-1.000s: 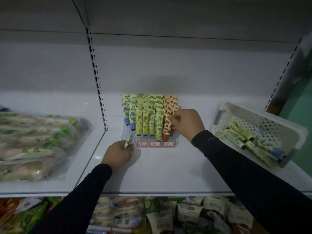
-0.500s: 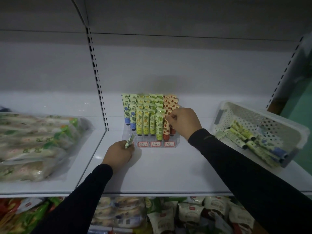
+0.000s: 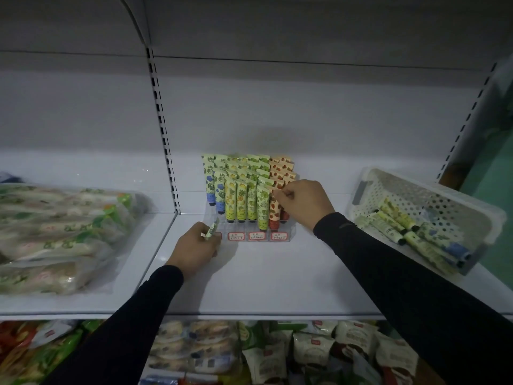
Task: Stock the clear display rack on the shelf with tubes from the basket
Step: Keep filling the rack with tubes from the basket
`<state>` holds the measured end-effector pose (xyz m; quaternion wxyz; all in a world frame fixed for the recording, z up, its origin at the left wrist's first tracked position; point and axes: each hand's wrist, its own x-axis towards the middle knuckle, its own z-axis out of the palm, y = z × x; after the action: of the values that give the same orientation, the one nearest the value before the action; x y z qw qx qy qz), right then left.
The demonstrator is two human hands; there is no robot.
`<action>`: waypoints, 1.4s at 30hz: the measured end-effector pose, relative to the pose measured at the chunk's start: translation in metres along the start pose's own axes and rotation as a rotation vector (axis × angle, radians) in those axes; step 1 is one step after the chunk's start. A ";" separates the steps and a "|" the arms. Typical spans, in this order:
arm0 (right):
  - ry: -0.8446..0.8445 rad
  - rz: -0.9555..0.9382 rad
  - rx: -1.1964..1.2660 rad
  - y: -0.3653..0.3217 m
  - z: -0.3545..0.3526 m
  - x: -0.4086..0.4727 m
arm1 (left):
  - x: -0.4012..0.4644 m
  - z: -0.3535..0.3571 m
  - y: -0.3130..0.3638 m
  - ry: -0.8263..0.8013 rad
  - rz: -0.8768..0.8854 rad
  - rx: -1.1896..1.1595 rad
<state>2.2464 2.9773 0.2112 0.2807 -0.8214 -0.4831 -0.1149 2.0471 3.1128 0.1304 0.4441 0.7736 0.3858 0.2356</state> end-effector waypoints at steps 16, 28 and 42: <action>-0.142 0.038 0.518 -0.021 -0.009 -0.048 | -0.017 0.005 0.047 -0.312 0.056 -0.475; -0.177 0.174 0.829 -0.026 -0.019 -0.048 | -0.035 0.020 0.060 -0.388 0.148 -0.409; -0.206 0.010 0.544 -0.065 -0.016 -0.002 | -0.020 -0.027 0.013 -0.123 0.215 0.053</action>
<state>2.1914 2.9910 0.2460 0.4407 -0.7258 -0.5179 0.1043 2.0212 3.1064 0.1542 0.4187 0.8348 0.2788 0.2238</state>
